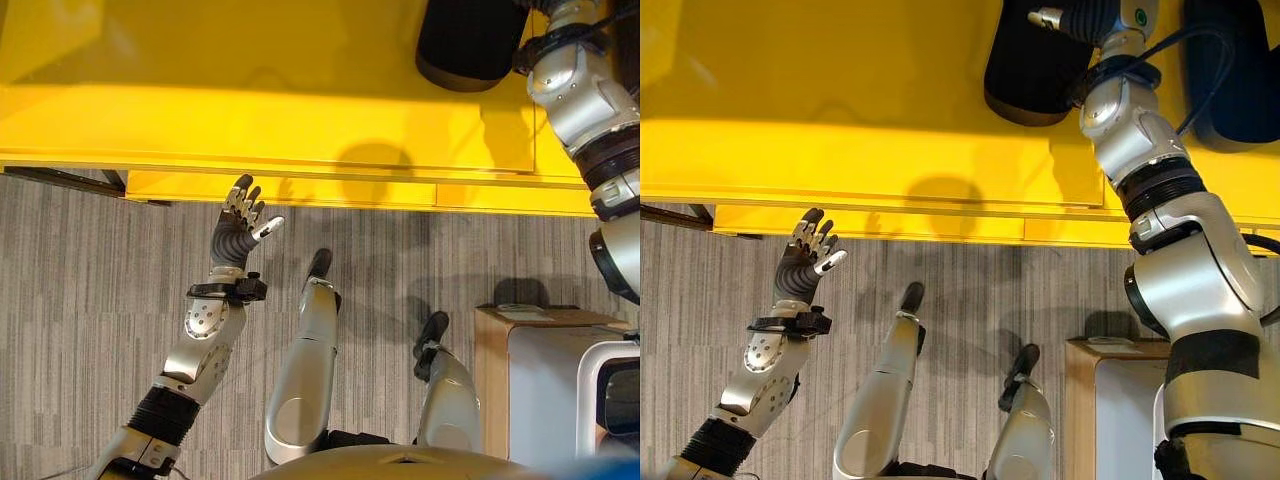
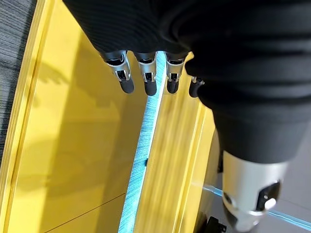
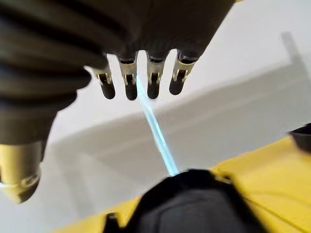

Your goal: Move parts from the plastic box to the shelf.

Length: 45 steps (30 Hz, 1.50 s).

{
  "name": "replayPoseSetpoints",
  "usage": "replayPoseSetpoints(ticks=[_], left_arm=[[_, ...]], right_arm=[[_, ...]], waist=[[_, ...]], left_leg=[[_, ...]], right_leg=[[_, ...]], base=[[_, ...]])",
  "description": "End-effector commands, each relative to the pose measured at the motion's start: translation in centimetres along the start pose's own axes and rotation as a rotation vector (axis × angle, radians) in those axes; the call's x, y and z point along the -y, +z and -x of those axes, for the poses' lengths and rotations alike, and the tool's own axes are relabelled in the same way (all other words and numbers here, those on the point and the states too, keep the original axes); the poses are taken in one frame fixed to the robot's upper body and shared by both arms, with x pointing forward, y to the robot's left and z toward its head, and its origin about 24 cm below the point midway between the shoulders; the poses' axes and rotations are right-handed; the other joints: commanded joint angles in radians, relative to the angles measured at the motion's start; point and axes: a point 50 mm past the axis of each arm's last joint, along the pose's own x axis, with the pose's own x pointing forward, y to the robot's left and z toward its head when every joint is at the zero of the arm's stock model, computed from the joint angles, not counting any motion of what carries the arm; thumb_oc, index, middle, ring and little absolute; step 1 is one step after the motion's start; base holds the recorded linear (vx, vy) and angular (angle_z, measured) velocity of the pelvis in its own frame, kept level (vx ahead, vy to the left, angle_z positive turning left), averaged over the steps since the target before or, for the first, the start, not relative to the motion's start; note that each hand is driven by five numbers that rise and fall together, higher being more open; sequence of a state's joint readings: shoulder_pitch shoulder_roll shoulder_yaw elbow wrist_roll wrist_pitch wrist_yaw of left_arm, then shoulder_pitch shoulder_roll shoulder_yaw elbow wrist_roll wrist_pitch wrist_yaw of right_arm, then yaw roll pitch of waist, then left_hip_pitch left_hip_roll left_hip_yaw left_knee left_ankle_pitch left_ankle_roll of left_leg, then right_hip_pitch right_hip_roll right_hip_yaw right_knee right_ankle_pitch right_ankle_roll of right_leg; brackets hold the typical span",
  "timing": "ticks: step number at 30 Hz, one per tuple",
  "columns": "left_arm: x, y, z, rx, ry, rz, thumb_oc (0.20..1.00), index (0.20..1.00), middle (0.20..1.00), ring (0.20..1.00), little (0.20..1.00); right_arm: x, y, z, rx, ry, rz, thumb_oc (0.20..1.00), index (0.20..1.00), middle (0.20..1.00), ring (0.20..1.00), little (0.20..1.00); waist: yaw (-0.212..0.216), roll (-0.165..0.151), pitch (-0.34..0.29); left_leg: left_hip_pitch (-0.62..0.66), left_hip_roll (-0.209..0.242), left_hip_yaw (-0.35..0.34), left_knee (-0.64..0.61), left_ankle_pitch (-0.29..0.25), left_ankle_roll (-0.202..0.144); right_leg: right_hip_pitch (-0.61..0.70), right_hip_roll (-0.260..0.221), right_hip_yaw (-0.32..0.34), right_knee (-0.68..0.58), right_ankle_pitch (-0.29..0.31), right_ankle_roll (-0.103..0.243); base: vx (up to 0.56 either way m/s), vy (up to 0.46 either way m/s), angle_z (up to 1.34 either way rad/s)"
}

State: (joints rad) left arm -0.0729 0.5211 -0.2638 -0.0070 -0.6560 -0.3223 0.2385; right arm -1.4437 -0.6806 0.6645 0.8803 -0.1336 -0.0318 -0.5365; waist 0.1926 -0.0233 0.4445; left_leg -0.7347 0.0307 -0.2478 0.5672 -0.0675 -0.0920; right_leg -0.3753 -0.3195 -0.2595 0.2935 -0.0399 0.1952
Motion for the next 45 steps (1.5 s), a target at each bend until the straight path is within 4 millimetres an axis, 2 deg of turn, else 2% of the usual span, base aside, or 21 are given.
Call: replayPoseSetpoints(ticks=[1, 6, 14, 22, 25, 28, 29, 30, 31, 32, 33, 34, 35, 36, 45], left_arm=[[-0.1, 1.0, 0.0, 0.076, 0.003, 0.006, 1.000, 1.000, 1.000, 1.000, 1.000], [-0.2, 0.9, 0.0, 0.071, 0.010, 0.002, 1.000, 1.000, 1.000, 1.000, 1.000], [-0.3, 1.0, 0.1, 0.069, 0.004, -0.003, 1.000, 1.000, 1.000, 1.000, 1.000], [0.0, 0.7, -0.3, 0.053, 0.009, 0.000, 1.000, 1.000, 1.000, 1.000, 1.000], [0.1, 0.6, -0.4, 0.049, 0.011, 0.001, 1.000, 1.000, 1.000, 1.000, 1.000], [0.1, 0.6, -0.4, 0.045, 0.009, -0.004, 1.000, 1.000, 1.000, 1.000, 1.000], [0.2, 0.5, -0.5, 0.041, 0.015, -0.012, 1.000, 1.000, 1.000, 1.000, 1.000], [0.2, 0.5, -0.5, 0.039, 0.016, -0.012, 1.000, 1.000, 1.000, 1.000, 1.000], [0.2, 0.5, -0.6, 0.040, 0.014, -0.018, 1.000, 1.000, 1.000, 1.000, 1.000], [0.2, 0.5, -0.6, 0.038, 0.015, -0.021, 1.000, 1.000, 1.000, 1.000, 1.000], [0.2, 0.5, -0.6, 0.038, 0.013, -0.024, 1.000, 1.000, 1.000, 1.000, 1.000], [0.2, 0.4, -0.6, 0.034, 0.014, -0.029, 1.000, 1.000, 1.000, 1.000, 1.000], [0.2, 0.4, -0.6, 0.035, 0.013, -0.029, 1.000, 1.000, 1.000, 1.000, 1.000], [0.2, 0.4, -0.6, 0.033, 0.015, -0.032, 1.000, 1.000, 1.000, 1.000, 1.000], [0.5, 0.2, -0.7, 0.026, 0.019, -0.040, 1.000, 1.000, 1.000, 1.000, 1.000]], right_arm=[[3.1, 0.5, -0.7, 0.049, -0.133, -0.091, 1.000, 1.000, 1.000, 1.000, 1.000], [2.3, 2.2, -0.1, 0.108, -0.107, -0.172, 1.000, 1.000, 1.000, 1.000, 1.000], [0.7, 3.6, 0.2, 0.126, -0.059, -0.232, 1.000, 1.000, 1.000, 1.000, 1.000], [-2.9, 7.1, 1.7, 0.066, 0.031, -0.618, 1.000, 1.000, 1.000, 1.000, 1.000], [-3.5, 8.7, 2.4, 0.067, 0.033, -0.766, 1.000, 1.000, 1.000, 1.000, 1.000], [-3.9, 9.4, 2.8, 0.063, 0.043, -0.830, 1.000, 1.000, 1.000, 1.000, 1.000], [-4.5, 10.6, 3.5, 0.063, 0.063, -0.916, 1.000, 1.000, 1.000, 1.000, 1.000], [-4.5, 10.7, 3.5, 0.062, 0.065, -0.916, 1.000, 1.000, 1.000, 1.000, 1.000], [-4.8, 11.2, 3.9, 0.056, 0.073, -0.971, 1.000, 1.000, 1.000, 1.000, 1.000], [-5.0, 11.5, 4.1, 0.055, 0.080, -0.989, 1.000, 1.000, 1.000, 1.000, 1.000], [-5.0, 11.8, 4.2, 0.057, 0.082, -1.002, 1.000, 1.000, 1.000, 1.000, 1.000], [-5.4, 12.2, 4.6, 0.043, 0.089, -1.041, 1.000, 1.000, 1.000, 1.000, 1.000], [-5.3, 12.2, 4.5, 0.043, 0.088, -1.041, 1.000, 1.000, 1.000, 1.000, 1.000], [-5.4, 12.3, 4.7, 0.037, 0.090, -1.062, 1.000, 1.000, 1.000, 1.000, 1.000], [-6.6, 12.5, 5.6, -0.085, 0.083, -1.249, 1.000, 1.000, 1.000, 1.000, 1.000]], waist=[[0.012, 0.004, 0.003], [0.011, 0.000, 0.003], [0.017, -0.002, 0.005], [0.026, -0.001, 0.008], [0.030, -0.001, 0.008], [0.034, -0.002, 0.008], [0.039, -0.001, 0.012], [0.037, -0.005, 0.009], [0.041, 0.000, 0.012], [0.041, -0.004, 0.009], [0.043, 0.001, 0.012], [0.045, -0.002, 0.011], [0.046, 0.002, 0.013], [0.045, -0.002, 0.012], [0.048, 0.005, 0.017]], left_leg=[[0.006, 0.000, 0.119, -0.041, -0.009, 0.033], [0.007, 0.003, 0.120, -0.045, -0.009, 0.034], [0.008, 0.004, 0.119, -0.046, -0.008, 0.034], [0.004, 0.004, 0.119, -0.048, -0.006, 0.035], [0.002, 0.003, 0.118, -0.049, -0.006, 0.036], [0.000, 0.002, 0.118, -0.048, -0.007, 0.037], [-0.001, 0.000, 0.116, -0.043, -0.010, 0.038], [0.008, 0.001, 0.116, -0.037, -0.039, 0.034], [-0.002, -0.002, 0.117, -0.044, -0.010, 0.039], [0.006, -0.001, 0.116, -0.038, -0.038, 0.035], [-0.002, -0.003, 0.117, -0.045, -0.010, 0.040], [0.006, -0.002, 0.118, -0.036, -0.040, 0.035], [-0.003, -0.004, 0.117, -0.045, -0.009, 0.040], [0.006, -0.003, 0.117, -0.037, -0.040, 0.035], [0.003, -0.004, 0.118, -0.038, -0.039, 0.036]], right_leg=[[-0.026, 0.040, 0.022, 0.190, -0.114, -0.073], [-0.024, 0.042, 0.022, 0.188, -0.117, -0.074], [-0.026, 0.043, 0.020, 0.192, -0.119, -0.076], [-0.029, 0.046, 0.019, 0.195, -0.121, -0.080], [-0.027, 0.045, 0.014, 0.193, -0.119, -0.079], [-0.027, 0.044, 0.014, 0.193, -0.120, -0.080], [-0.023, 0.043, 0.009, 0.193, -0.120, -0.079], [-0.014, 0.044, 0.014, 0.197, -0.141, -0.074], [-0.021, 0.042, 0.008, 0.191, -0.120, -0.079], [-0.011, 0.042, 0.010, 0.194, -0.140, -0.074], [-0.019, 0.041, 0.005, 0.190, -0.120, -0.078], [-0.008, 0.041, 0.010, 0.195, -0.142, -0.074], [-0.018, 0.040, 0.004, 0.191, -0.120, -0.079], [-0.009, 0.041, 0.010, 0.196, -0.143, -0.074], [-0.015, 0.040, 0.010, 0.201, -0.142, -0.075]], base=[[0.00, 0.000, 0.00], [0.00, 0.000, 0.00], [0.00, 0.000, 0.00], [0.00, 0.000, 0.00], [0.00, 0.000, 0.00], [0.00, 0.000, 0.00], [0.08, -0.040, 0.00], [0.00, 0.000, 0.00], [0.08, -0.039, 0.00], [-0.08, 0.028, 0.02], [0.08, -0.036, 0.01], [-0.08, 0.032, 0.03], [0.08, -0.037, 0.01], [-0.01, 0.002, 0.04], [0.01, -0.004, 0.00]])
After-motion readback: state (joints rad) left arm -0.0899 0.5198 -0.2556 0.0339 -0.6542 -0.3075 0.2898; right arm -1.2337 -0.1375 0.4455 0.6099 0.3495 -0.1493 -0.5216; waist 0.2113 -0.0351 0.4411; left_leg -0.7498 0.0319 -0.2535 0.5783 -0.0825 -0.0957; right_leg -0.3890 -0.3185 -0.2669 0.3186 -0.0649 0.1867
